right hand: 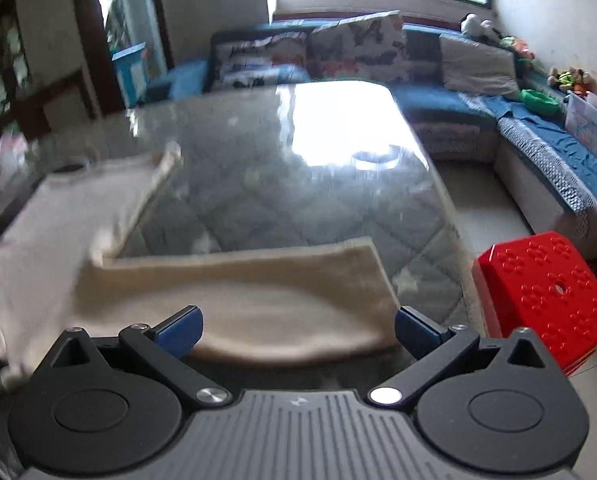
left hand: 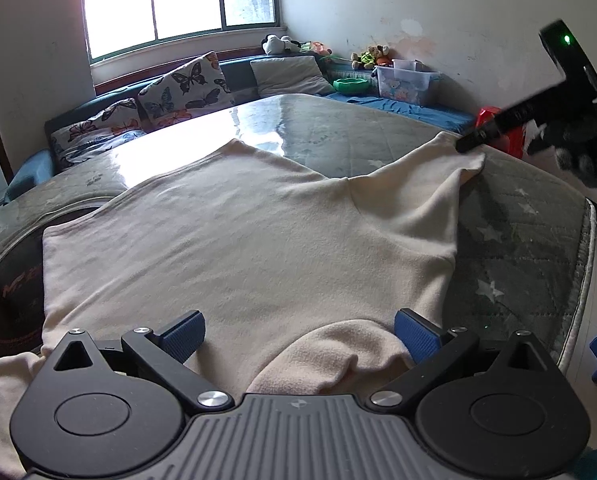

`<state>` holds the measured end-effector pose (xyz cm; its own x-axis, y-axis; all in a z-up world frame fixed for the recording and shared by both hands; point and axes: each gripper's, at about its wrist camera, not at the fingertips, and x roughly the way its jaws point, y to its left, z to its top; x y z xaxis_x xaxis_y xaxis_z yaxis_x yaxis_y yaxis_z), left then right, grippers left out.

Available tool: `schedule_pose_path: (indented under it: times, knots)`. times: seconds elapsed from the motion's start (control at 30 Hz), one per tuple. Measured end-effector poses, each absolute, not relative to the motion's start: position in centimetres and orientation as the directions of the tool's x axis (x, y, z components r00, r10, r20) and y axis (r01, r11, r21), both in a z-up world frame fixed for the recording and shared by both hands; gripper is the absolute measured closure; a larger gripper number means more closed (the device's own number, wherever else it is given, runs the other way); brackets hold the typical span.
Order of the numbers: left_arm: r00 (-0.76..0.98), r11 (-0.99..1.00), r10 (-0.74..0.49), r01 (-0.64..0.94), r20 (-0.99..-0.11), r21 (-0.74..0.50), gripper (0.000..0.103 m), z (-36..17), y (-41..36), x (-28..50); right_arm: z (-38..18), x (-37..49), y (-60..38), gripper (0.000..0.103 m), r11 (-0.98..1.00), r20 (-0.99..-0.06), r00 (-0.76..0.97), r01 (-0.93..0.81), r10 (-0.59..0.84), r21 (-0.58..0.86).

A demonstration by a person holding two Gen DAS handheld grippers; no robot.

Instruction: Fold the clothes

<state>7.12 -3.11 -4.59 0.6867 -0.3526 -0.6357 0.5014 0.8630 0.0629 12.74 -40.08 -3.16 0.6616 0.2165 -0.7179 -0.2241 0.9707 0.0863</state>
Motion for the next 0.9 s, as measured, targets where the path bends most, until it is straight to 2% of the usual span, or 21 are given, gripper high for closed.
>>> schedule_pose_path:
  times: [0.1,0.23,0.77,0.9]
  knots:
    - [0.689,0.866,-0.347,0.496,-0.637,0.064,0.000,-4.6,-3.2,7.0,-3.0,13.6,-39.0,0.000,0.967,-0.700,0.675,-0.235,0.236,0.099]
    - [0.687,0.872,-0.343,0.487,-0.640,0.055,0.000,-4.5,-3.0,6.9,-4.6,15.3,-37.2,0.000,0.963,-0.723,0.648,-0.254,0.240,0.092]
    - [0.705,0.893,-0.366,0.451,-0.608,-0.014,0.000,-3.8,0.0,5.5,-4.1,15.3,-34.4,0.000,0.970,-0.698,0.695,-0.241,0.173,0.000]
    - [0.749,0.925,-0.319,0.380,-0.581,-0.018,0.000,-2.6,2.9,5.0,-3.3,14.2,-31.4,0.000,0.943,-0.686,0.682,-0.333,0.254,0.019]
